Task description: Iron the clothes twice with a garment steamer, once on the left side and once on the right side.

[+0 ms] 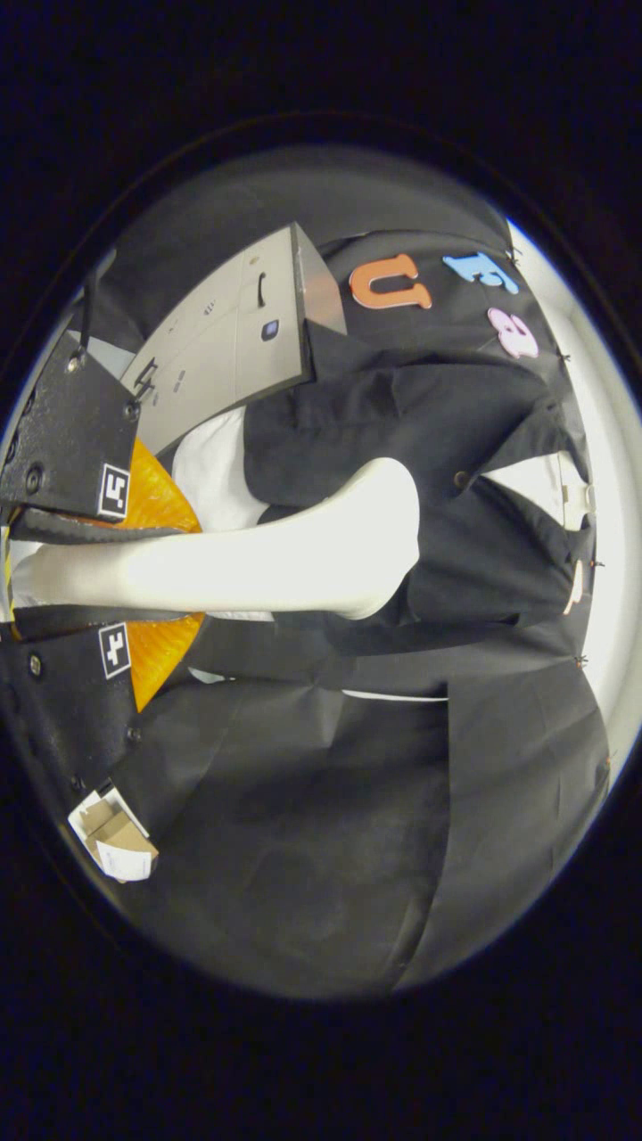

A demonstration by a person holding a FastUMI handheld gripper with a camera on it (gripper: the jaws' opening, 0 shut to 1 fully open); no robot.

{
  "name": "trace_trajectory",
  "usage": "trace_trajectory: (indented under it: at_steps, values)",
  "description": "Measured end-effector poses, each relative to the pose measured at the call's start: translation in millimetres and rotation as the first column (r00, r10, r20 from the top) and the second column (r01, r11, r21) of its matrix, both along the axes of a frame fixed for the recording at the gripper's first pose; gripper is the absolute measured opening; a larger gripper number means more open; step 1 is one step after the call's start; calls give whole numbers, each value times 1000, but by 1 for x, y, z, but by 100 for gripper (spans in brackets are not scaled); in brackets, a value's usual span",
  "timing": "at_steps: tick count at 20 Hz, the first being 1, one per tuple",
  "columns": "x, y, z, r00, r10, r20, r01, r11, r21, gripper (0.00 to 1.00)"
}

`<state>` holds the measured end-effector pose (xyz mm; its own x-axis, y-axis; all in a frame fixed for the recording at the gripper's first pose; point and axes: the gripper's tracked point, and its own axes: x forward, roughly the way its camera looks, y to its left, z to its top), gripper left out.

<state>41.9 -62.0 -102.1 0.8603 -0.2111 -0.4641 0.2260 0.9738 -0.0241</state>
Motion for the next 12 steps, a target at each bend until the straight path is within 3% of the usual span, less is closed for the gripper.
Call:
trace_trajectory:
  at_steps: [6, 12]
  values:
    - [-39, 14, 50, 986, 135, 100, -137, 991, 11, 30]
    - [-101, 14, 110, 947, 231, 222, -242, 970, 28, 29]
